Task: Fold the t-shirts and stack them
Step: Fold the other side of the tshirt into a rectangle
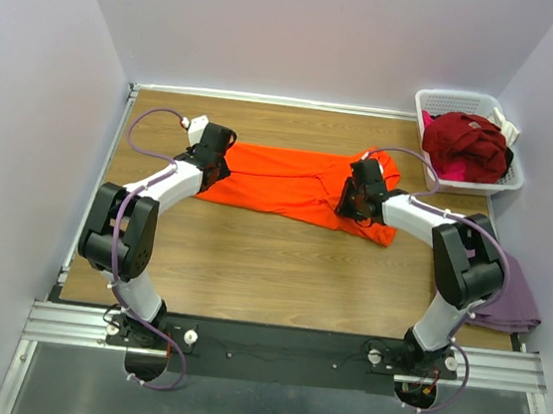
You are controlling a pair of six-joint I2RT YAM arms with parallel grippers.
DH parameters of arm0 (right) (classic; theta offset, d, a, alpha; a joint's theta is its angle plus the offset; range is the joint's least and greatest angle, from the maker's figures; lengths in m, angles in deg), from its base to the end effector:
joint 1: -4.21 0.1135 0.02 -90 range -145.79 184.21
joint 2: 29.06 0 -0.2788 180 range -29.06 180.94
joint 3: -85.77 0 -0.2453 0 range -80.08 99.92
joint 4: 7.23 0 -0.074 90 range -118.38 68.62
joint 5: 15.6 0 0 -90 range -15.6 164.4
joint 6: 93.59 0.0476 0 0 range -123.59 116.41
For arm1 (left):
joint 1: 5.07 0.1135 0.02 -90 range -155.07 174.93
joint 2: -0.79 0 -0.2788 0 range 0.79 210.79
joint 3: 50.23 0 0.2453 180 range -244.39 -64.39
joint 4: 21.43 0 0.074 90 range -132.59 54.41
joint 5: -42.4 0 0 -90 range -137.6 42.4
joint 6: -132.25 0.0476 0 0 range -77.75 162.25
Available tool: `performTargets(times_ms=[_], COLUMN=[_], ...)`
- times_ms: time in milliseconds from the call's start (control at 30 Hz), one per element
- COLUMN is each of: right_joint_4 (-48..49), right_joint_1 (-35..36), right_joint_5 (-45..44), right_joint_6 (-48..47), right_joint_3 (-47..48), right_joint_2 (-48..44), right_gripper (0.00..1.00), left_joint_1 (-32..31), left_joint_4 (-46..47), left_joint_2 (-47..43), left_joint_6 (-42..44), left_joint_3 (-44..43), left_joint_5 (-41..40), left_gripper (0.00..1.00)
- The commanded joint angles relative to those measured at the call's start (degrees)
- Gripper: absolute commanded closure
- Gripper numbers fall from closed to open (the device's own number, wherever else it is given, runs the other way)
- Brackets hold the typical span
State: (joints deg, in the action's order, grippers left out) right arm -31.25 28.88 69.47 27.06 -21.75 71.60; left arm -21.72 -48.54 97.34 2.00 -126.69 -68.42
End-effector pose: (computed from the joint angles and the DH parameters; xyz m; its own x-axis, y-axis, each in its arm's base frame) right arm 0.3309 0.1475 0.1757 -0.8053 0.1890 -0.5619 0.0495 0.9659 0.2540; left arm 0.3523 -0.0877 0.2193 -0.5601 -0.4629 -0.6871 -0.4264 0.8721 -0.2400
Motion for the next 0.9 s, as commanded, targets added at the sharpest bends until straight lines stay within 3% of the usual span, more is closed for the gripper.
performTargets(times_ms=[0,133,200,500,867], right_joint_4=[-0.3,-0.3,-0.4,-0.5,-0.6], right_joint_1=[0.4,0.5,0.6,0.7,0.6], right_joint_5=[0.7,0.6,0.4,0.0,-3.6], right_joint_6=[0.7,0.6,0.5,-1.1,-5.1], right_joint_3=[0.9,1.7,2.1,6.5,19.4], right_joint_2=[2.0,1.8,1.0,0.4,10.6], right_gripper=[0.67,0.93,0.99,0.99,0.99], left_joint_1=[-0.3,-0.3,-0.3,-0.3,-0.3], left_joint_4=[0.1,0.0,-0.1,-0.1,-0.7], left_joint_2=[0.1,0.2,0.2,0.6,1.0], left_joint_6=[0.7,0.8,0.9,0.9,1.2], left_joint_3=[0.0,-0.2,-0.2,-0.9,-1.9], left_joint_5=[0.2,0.2,0.1,0.2,0.2], left_gripper=[0.55,0.55,0.55,0.55,0.55])
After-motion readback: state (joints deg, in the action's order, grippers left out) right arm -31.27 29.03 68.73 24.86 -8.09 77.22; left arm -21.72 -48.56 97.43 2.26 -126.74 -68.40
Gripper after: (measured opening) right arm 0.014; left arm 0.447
